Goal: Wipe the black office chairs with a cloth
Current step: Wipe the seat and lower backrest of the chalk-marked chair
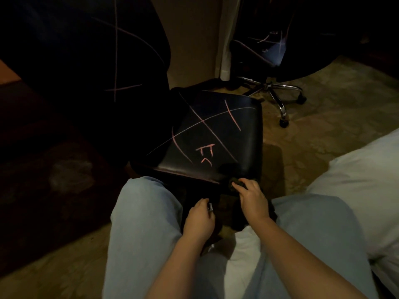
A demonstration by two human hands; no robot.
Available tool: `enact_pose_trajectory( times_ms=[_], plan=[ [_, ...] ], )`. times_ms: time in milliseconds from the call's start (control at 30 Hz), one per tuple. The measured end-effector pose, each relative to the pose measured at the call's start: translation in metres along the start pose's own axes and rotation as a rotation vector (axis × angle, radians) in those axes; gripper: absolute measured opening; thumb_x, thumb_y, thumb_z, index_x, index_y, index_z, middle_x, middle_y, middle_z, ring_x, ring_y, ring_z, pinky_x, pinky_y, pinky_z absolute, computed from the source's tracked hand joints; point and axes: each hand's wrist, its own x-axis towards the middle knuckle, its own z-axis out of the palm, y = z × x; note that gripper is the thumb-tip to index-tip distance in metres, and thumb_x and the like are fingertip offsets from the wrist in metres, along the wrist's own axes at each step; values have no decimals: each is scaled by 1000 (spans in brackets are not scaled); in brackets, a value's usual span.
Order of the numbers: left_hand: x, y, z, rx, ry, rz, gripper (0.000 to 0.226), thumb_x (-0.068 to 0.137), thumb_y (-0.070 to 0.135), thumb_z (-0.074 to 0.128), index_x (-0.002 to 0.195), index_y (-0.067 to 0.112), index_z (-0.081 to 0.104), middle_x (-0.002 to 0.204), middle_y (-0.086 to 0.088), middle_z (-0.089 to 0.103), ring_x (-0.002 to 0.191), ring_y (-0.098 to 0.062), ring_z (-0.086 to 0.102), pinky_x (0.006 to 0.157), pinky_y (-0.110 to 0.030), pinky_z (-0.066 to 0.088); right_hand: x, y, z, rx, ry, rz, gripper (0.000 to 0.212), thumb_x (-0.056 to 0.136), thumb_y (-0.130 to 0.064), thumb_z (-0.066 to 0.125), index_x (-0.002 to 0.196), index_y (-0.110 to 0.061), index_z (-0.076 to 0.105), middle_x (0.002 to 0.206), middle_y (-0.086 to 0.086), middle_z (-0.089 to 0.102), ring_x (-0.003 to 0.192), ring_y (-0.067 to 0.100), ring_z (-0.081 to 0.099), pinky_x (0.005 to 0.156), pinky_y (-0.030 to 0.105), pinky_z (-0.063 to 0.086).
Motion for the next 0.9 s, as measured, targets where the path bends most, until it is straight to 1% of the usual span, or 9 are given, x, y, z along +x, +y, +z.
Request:
enact_pose_trajectory(
  times_ms=[100, 233, 333, 433, 500, 600, 700, 800, 900],
  plan=[
    [-3, -1, -3, -22, 19, -1, 45, 99, 20, 43, 143, 14, 40, 145, -5, 46, 130, -23, 43, 105, -30, 35, 3, 1, -2, 36, 18, 111, 42, 77, 11, 69, 111, -14, 73, 119, 14, 63, 110, 35, 56, 80, 43, 57],
    [-5, -1, -4, -39, 41, 7, 40, 97, 16, 44, 136, 13, 47, 137, -6, 52, 123, -24, 49, 99, -30, 39, 10, -9, -3, 147, 54, 324, 38, 90, 7, 53, 121, -9, 67, 128, 16, 53, 118, 34, 45, 96, 40, 44],
    [-5, 0, -4, -46, 43, 16, 39, 97, 16, 44, 135, 13, 48, 134, -6, 54, 120, -23, 50, 99, -30, 40, 17, -23, 0, 202, 33, 366, 40, 92, 1, 52, 130, -8, 59, 133, 16, 46, 122, 31, 43, 101, 36, 38],
    [-5, 0, -4, -28, 35, 21, 42, 97, 16, 45, 138, 13, 45, 138, -6, 50, 124, -23, 48, 102, -30, 38, 18, -38, 6, 271, -91, 261, 41, 93, -4, 52, 133, -12, 57, 132, 14, 44, 118, 29, 47, 96, 28, 37],
    [-5, -1, -4, -24, 34, 22, 43, 97, 17, 45, 139, 13, 44, 139, -6, 50, 125, -22, 47, 102, -29, 37, 18, -39, 5, 311, -127, 227, 38, 93, -6, 49, 129, -15, 58, 128, 15, 47, 112, 31, 49, 91, 30, 41],
    [-2, 0, -2, -21, 29, 24, 44, 97, 17, 45, 141, 13, 42, 141, -6, 48, 127, -23, 46, 104, -31, 36, 17, -26, 2, 245, -115, 234, 40, 94, -5, 47, 129, -19, 60, 124, 13, 49, 110, 29, 48, 90, 35, 43],
    [1, 3, 0, -1, 13, 34, 46, 97, 17, 45, 143, 12, 40, 144, -7, 45, 130, -25, 43, 106, -31, 34, 11, -9, -3, 134, -33, 252, 38, 93, -2, 53, 127, -15, 63, 121, 14, 52, 110, 32, 50, 88, 38, 47],
    [2, 6, 2, -1, -11, 35, 48, 98, 19, 44, 145, 13, 36, 147, -6, 42, 133, -24, 40, 107, -31, 34, 4, 5, -12, 107, 15, 292, 35, 90, 1, 58, 123, -9, 66, 118, 18, 56, 109, 36, 53, 87, 41, 48],
    [2, 10, 5, 5, -28, 37, 49, 99, 20, 43, 147, 14, 34, 149, -6, 40, 134, -24, 39, 107, -33, 35, 2, 16, -20, 113, 22, 333, 35, 90, 0, 59, 122, -10, 66, 119, 17, 57, 111, 35, 52, 89, 40, 47]
  ],
)
